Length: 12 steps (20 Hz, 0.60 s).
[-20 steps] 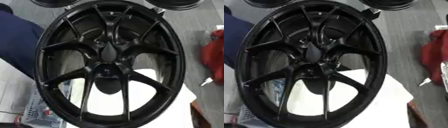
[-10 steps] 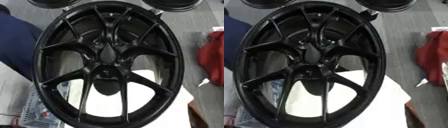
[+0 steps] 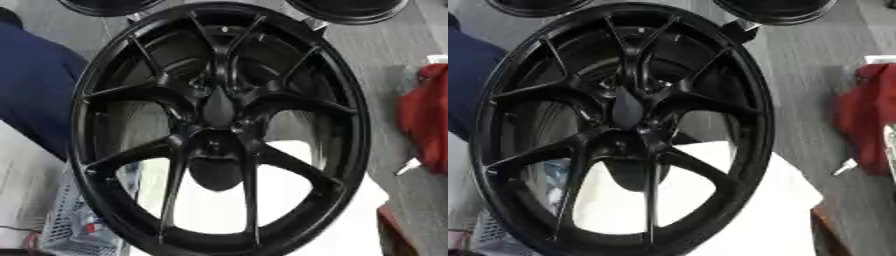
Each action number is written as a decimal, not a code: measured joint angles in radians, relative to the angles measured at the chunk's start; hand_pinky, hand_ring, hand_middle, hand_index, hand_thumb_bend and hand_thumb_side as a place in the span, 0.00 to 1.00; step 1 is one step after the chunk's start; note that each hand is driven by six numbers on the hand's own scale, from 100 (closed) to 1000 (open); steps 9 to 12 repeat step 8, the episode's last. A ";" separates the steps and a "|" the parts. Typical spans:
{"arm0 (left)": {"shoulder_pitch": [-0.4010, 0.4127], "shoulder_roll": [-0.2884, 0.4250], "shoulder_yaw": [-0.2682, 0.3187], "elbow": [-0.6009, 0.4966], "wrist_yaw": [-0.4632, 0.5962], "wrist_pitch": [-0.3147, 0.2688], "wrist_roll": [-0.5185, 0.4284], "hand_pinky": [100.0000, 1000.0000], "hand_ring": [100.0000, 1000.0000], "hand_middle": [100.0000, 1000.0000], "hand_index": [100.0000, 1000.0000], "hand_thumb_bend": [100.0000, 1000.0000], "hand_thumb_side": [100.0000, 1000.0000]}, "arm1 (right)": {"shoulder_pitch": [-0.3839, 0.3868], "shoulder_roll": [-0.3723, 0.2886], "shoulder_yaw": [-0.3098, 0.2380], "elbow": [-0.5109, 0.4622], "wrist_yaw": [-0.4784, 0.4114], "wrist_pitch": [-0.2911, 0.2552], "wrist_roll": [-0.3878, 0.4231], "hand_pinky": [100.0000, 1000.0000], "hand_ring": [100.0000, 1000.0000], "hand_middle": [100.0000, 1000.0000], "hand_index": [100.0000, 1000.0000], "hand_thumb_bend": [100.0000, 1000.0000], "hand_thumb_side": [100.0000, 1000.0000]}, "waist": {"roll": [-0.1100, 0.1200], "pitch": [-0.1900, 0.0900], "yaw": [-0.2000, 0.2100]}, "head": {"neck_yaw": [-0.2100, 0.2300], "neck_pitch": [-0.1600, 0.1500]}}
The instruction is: Pull the pin out of the wheel hub.
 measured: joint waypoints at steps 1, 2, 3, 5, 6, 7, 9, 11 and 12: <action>-0.004 -0.006 0.008 -0.015 0.014 0.004 0.008 0.80 0.64 0.63 0.80 0.00 0.93 | 0.000 0.000 0.000 0.000 0.000 0.000 0.000 0.78 0.68 0.61 0.83 0.00 0.48 | -0.001 -0.002 0.001 | 0.000 0.000; -0.011 -0.014 0.015 -0.032 0.027 0.004 0.018 0.78 0.60 0.61 0.79 0.00 0.89 | 0.000 0.000 0.000 0.000 0.000 0.000 0.000 0.78 0.68 0.61 0.82 0.00 0.48 | -0.003 -0.003 0.001 | -0.001 0.000; -0.018 -0.024 0.022 -0.051 0.041 -0.001 0.030 0.78 0.59 0.60 0.79 0.00 0.88 | 0.000 0.000 0.000 0.000 0.000 0.001 0.001 0.78 0.68 0.61 0.82 0.00 0.48 | -0.004 -0.004 0.002 | -0.001 0.000; -0.029 -0.050 0.029 -0.096 0.072 -0.020 0.058 0.77 0.57 0.58 0.78 0.00 0.84 | 0.000 0.000 0.000 0.000 0.000 0.002 0.002 0.78 0.68 0.61 0.82 0.00 0.48 | -0.006 -0.004 0.003 | -0.002 0.000; -0.034 -0.067 0.032 -0.119 0.087 -0.032 0.072 0.76 0.56 0.58 0.78 0.00 0.81 | 0.000 0.000 0.000 0.000 0.000 0.002 0.003 0.78 0.68 0.61 0.82 0.00 0.48 | -0.007 -0.004 0.003 | -0.002 0.000; -0.040 -0.085 0.035 -0.145 0.102 -0.046 0.087 0.76 0.56 0.58 0.78 0.00 0.81 | 0.000 0.000 0.000 0.000 0.000 0.002 0.004 0.78 0.68 0.61 0.82 0.00 0.48 | -0.009 -0.004 0.003 | -0.002 0.000; -0.042 -0.105 0.036 -0.169 0.118 -0.061 0.102 0.76 0.56 0.58 0.78 0.00 0.79 | 0.000 0.000 0.001 0.000 0.000 0.002 0.006 0.78 0.68 0.61 0.82 0.00 0.48 | -0.010 -0.004 0.003 | -0.002 0.000; -0.042 -0.105 0.036 -0.169 0.118 -0.061 0.102 0.76 0.56 0.58 0.78 0.00 0.79 | 0.000 0.000 0.001 0.000 0.000 0.002 0.006 0.78 0.68 0.61 0.82 0.00 0.48 | -0.010 -0.004 0.003 | -0.002 0.000; -0.042 -0.105 0.036 -0.169 0.118 -0.061 0.102 0.76 0.56 0.58 0.78 0.00 0.79 | 0.000 0.000 0.001 0.000 0.000 0.002 0.006 0.78 0.68 0.61 0.82 0.00 0.48 | -0.010 -0.004 0.003 | -0.002 0.000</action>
